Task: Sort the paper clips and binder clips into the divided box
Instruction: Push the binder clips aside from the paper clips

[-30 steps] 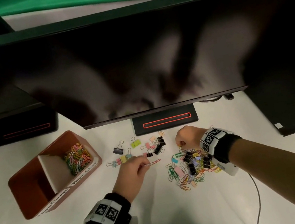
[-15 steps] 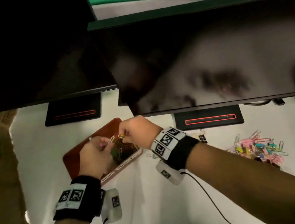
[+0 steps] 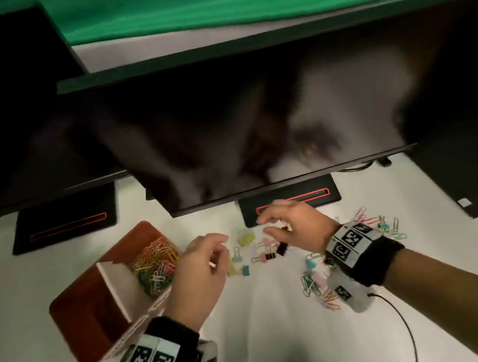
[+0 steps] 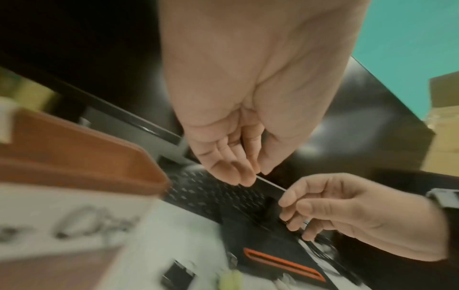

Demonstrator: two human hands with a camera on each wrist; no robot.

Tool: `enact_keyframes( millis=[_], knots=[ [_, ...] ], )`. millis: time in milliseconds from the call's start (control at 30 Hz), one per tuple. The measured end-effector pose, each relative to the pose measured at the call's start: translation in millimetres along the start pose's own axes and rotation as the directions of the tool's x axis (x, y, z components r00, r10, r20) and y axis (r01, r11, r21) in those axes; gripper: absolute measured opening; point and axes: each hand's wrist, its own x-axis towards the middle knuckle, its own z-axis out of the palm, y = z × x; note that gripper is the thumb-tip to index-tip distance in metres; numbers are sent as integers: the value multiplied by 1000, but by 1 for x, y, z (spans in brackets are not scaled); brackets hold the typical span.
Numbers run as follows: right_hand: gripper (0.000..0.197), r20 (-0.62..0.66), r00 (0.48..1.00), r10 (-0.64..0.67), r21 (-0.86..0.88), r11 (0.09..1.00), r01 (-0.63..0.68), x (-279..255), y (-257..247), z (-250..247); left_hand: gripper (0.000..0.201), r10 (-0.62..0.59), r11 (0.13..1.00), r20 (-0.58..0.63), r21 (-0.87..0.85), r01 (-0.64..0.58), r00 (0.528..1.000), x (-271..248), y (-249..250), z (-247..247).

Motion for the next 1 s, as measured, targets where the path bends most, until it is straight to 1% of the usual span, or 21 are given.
enact_keyframes(
  millis=[67, 133, 167, 233, 300, 400, 467, 533, 633, 700, 800, 867, 1000],
  knots=[
    [22, -35, 991, 130, -122, 984, -133, -27, 48, -25, 23, 59, 998, 113, -31, -55, 992, 7, 19, 36],
    [25, -47, 965, 258, -212, 941, -262, -50, 85, -48, 25, 99, 995, 201, -33, -94, 975, 15, 34, 72],
    [27, -50, 948, 315, -238, 918, -318, -60, 100, -58, 27, 100, 995, 238, -31, -96, 966, 19, 41, 89],
    [30, -34, 921, 389, -264, 885, -384, -74, 124, -72, 32, 77, 997, 291, -24, -73, 954, 30, 54, 120],
    [34, 25, 908, 417, -252, 882, -398, -80, 140, -80, 38, 43, 999, 331, 15, -51, 943, 43, 63, 145],
    [39, 141, 899, 416, -234, 896, -378, -80, 157, -84, 52, -7, 989, 405, 139, -54, 914, 58, 64, 174],
    [40, 197, 896, 398, -225, 908, -354, -77, 164, -84, 62, -32, 977, 449, 204, -67, 893, 64, 59, 185],
    [37, 248, 899, 361, -197, 927, -318, -73, 167, -83, 64, -33, 966, 474, 242, -94, 880, 66, 56, 191],
    [38, 303, 906, 295, -186, 951, -247, -69, 166, -78, 50, 21, 950, 482, 263, -167, 876, 66, 53, 196],
    [37, 313, 915, 254, -190, 961, -202, -67, 166, -72, 40, 38, 949, 469, 259, -179, 883, 63, 53, 199],
    [25, 325, 919, 223, -172, 970, -174, -63, 168, -65, 24, 40, 963, 396, 229, -141, 917, 60, 52, 204],
    [19, 330, 917, 223, -169, 970, -175, -60, 166, -62, 18, 34, 970, 349, 215, -115, 937, 59, 51, 205],
    [17, 327, 914, 242, -201, 962, -183, -56, 164, -58, 17, -32, 974, 301, 222, -37, 953, 56, 48, 205]
  ],
)
